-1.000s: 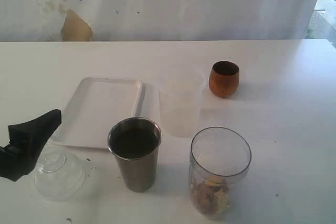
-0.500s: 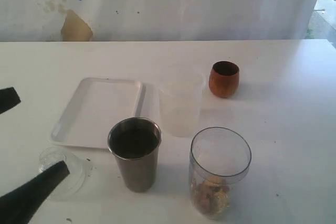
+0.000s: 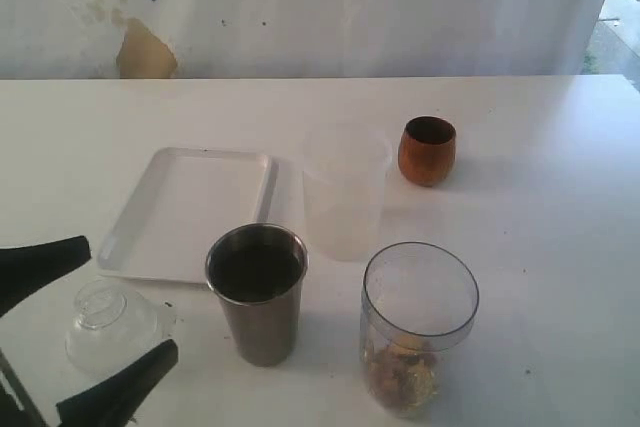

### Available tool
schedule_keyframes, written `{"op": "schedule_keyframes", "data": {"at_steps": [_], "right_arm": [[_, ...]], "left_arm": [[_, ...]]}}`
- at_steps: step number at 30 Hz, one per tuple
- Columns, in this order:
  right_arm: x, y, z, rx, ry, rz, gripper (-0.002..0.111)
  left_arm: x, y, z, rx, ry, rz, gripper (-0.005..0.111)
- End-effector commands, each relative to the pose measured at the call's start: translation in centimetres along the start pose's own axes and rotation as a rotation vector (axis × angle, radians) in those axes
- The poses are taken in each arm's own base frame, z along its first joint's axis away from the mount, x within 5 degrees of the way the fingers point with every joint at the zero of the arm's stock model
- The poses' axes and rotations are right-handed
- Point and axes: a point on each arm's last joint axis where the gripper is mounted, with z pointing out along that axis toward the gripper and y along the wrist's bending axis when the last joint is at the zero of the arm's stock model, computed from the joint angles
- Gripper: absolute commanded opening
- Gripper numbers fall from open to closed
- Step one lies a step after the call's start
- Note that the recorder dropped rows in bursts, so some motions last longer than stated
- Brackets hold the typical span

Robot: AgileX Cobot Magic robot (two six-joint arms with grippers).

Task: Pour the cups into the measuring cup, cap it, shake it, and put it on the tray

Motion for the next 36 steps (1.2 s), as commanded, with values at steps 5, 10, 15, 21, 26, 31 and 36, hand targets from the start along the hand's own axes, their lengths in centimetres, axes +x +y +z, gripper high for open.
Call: {"op": "schedule_keyframes", "data": {"at_steps": [5, 10, 15, 21, 26, 31, 36], "right_arm": [[0.0, 0.0, 0.0, 0.004, -0.006, -0.003, 0.0], [0.0, 0.0, 0.0, 0.004, -0.006, -0.003, 0.0], [0.0, 0.0, 0.0, 0.004, -0.006, -0.003, 0.0], [0.0, 0.0, 0.0, 0.004, -0.006, -0.003, 0.0], [0.0, 0.0, 0.0, 0.004, -0.006, -0.003, 0.0], [0.0, 0.0, 0.0, 0.004, -0.006, -0.003, 0.0], [0.0, 0.0, 0.0, 0.004, -0.006, -0.003, 0.0]], "left_arm": [[1.9, -0.8, 3.3, 0.007, 0.061, -0.016, 0.105], [2.7, -0.8, 6.2, -0.051, 0.103, -0.024, 0.105], [3.7, -1.4, 7.8, -0.028, 0.148, -0.057, 0.105], [4.3, -0.9, 9.7, -0.069, 0.137, -0.105, 0.105], [4.6, 0.2, 10.8, -0.001, 0.13, -0.169, 0.105], [4.7, 0.6, 12.6, 0.098, 0.141, -0.169, 0.105], [5.4, 0.6, 13.8, 0.105, 0.173, -0.144, 0.105]]}}
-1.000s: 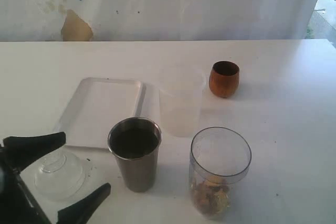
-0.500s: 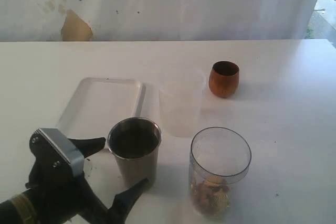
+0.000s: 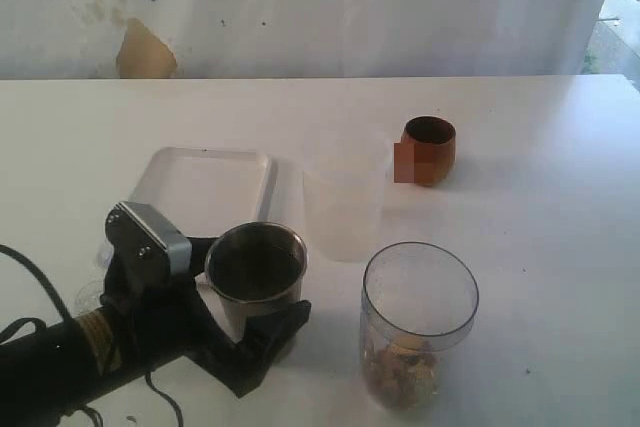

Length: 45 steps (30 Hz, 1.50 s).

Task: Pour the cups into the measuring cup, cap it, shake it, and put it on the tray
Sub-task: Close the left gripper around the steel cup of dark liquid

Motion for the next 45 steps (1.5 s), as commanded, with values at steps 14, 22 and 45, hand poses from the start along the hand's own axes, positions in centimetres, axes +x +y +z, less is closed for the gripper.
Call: {"op": "schedule_keyframes", "data": {"at_steps": [14, 22, 45], "right_arm": [[0.0, -0.02, -0.03, 0.004, -0.006, 0.055, 0.0], [0.0, -0.02, -0.03, 0.004, -0.006, 0.055, 0.0], [0.0, -0.02, -0.03, 0.004, -0.006, 0.055, 0.0]], "left_arm": [[0.55, 0.25, 0.92, 0.006, 0.017, 0.025, 0.105], [0.54, 0.21, 0.92, 0.011, 0.015, 0.028, 0.105], [0.01, 0.6, 1.62, -0.023, 0.01, 0.079, 0.105]]}}
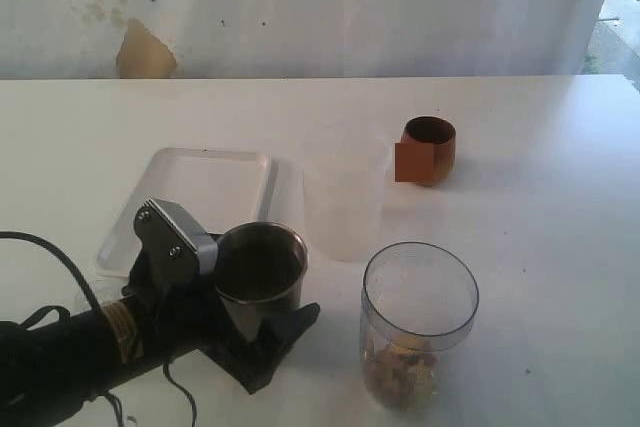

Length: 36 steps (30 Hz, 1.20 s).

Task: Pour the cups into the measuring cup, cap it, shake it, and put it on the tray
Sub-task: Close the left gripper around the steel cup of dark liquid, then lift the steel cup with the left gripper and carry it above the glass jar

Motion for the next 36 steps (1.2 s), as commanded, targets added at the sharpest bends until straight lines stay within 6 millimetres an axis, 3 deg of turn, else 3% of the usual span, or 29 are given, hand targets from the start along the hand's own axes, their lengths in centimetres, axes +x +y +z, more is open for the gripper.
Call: {"op": "schedule_keyframes", "data": {"at_steps": [1, 25, 29, 30, 32, 33, 36], "right_arm": [[0.0, 0.0, 0.0, 0.004, -0.006, 0.002, 0.0], [0.0, 0.0, 0.0, 0.004, -0.006, 0.002, 0.0], [0.0, 0.0, 0.0, 0.004, -0.006, 0.002, 0.0], [0.0, 0.0, 0.0, 0.004, -0.006, 0.002, 0.0], [0.0, 0.0, 0.0, 0.004, -0.006, 0.002, 0.0], [0.0, 0.0, 0.0, 0.004, -0.006, 0.002, 0.0], [0.0, 0.0, 0.0, 0.004, -0.006, 0.002, 0.0]], "left_arm": [[-0.2, 0.2, 0.1, -0.021, -0.015, 0.001, 0.105], [-0.5, 0.1, 0.1, -0.01, -0.048, 0.003, 0.102], [-0.4, 0.1, 0.1, -0.01, -0.042, 0.003, 0.062], [-0.4, 0.1, 0.1, -0.01, -0.041, 0.003, 0.043], [-0.4, 0.1, 0.1, -0.01, -0.038, 0.003, 0.02], [-0.6, 0.1, 0.1, -0.01, -0.056, 0.013, 0.0], [-1.4, 0.1, -0.2, -0.011, -0.094, 0.025, 0.001]]}}
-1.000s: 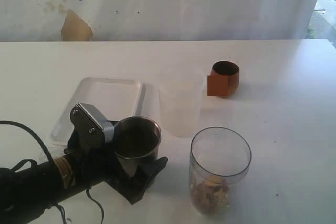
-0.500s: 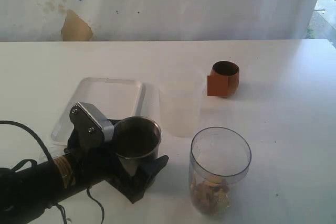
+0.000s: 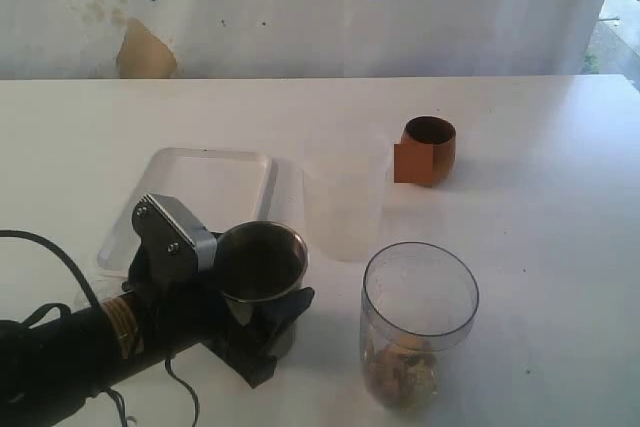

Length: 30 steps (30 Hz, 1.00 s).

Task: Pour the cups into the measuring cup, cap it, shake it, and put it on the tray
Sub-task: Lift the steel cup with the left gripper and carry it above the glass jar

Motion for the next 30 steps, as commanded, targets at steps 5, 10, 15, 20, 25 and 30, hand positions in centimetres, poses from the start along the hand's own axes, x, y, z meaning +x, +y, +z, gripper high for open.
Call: {"op": "schedule_keyframes", "data": {"at_steps": [5, 10, 15, 20, 25, 30], "right_arm": [[0.0, 0.0, 0.0, 0.004, -0.006, 0.002, 0.0], [0.0, 0.0, 0.0, 0.004, -0.006, 0.002, 0.0], [0.0, 0.0, 0.0, 0.004, -0.006, 0.002, 0.0], [0.0, 0.0, 0.0, 0.004, -0.006, 0.002, 0.0], [0.0, 0.0, 0.0, 0.004, -0.006, 0.002, 0.0], [0.0, 0.0, 0.0, 0.004, -0.006, 0.002, 0.0]], "left_arm": [[-3.4, 0.0, -1.2, -0.009, -0.149, 0.026, 0.0], [-4.9, 0.1, -1.8, -0.021, -0.209, 0.029, 0.0], [-6.8, 0.4, -1.2, -0.035, -0.233, 0.05, 0.0], [-8.8, 0.6, -0.4, -0.045, -0.289, 0.056, 0.0], [-9.9, 1.2, 0.0, -0.099, -0.326, 0.076, 0.0], [-11.1, 1.2, 0.5, -0.093, -0.353, 0.096, 0.0]]}}
